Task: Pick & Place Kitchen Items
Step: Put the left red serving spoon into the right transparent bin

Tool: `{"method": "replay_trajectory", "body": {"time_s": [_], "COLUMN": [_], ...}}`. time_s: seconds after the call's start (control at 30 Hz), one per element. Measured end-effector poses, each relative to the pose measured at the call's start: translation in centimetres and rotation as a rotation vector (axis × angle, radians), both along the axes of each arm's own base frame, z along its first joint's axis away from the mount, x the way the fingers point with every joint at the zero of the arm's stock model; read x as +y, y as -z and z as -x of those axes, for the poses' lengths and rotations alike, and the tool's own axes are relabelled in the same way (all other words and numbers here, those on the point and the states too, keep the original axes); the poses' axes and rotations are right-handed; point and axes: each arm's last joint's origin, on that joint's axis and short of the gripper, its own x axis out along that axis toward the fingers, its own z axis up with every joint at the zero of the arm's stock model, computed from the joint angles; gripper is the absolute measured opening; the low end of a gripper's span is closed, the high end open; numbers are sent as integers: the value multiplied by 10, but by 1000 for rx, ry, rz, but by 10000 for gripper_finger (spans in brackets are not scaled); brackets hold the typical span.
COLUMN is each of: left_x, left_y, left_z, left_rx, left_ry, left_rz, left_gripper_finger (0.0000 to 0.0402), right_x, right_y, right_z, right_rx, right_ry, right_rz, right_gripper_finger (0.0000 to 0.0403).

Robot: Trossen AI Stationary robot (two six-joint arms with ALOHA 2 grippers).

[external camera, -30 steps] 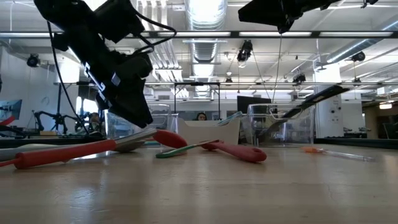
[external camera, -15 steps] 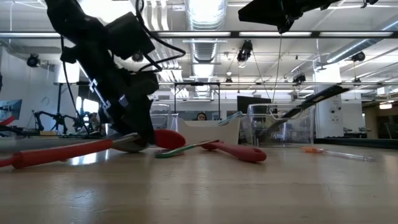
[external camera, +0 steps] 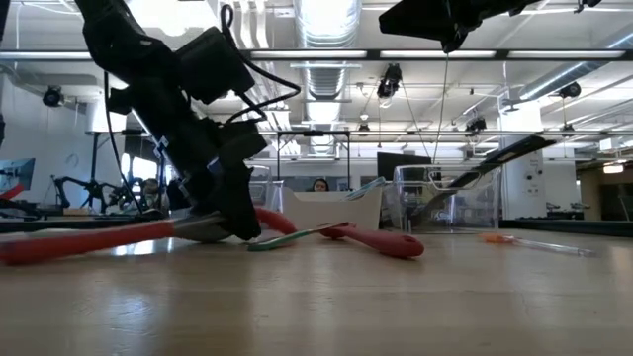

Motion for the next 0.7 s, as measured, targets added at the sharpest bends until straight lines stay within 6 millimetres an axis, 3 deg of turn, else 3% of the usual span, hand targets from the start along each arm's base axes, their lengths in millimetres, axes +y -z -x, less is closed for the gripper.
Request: {"method": "replay_trajectory", "body": {"time_s": [0.07, 0.3, 0.7], "left_x": [0, 0, -6], "left_y": [-3, -24, -114], "left_z": [2, 7, 25], "left_rx": [1, -65, -478], "left_ry": [9, 12, 186], "left_rz": [-7, -10, -191], "left_gripper_finger": [43, 41, 41], "right_x": [0, 0, 0], "right_y": [0, 0, 0], "right_z": [0, 0, 0], "right_rx": [0, 2, -3], "right_ry": [0, 1, 4], "right_rz": [0, -3, -25], "right_gripper_finger": [67, 59, 65]}}
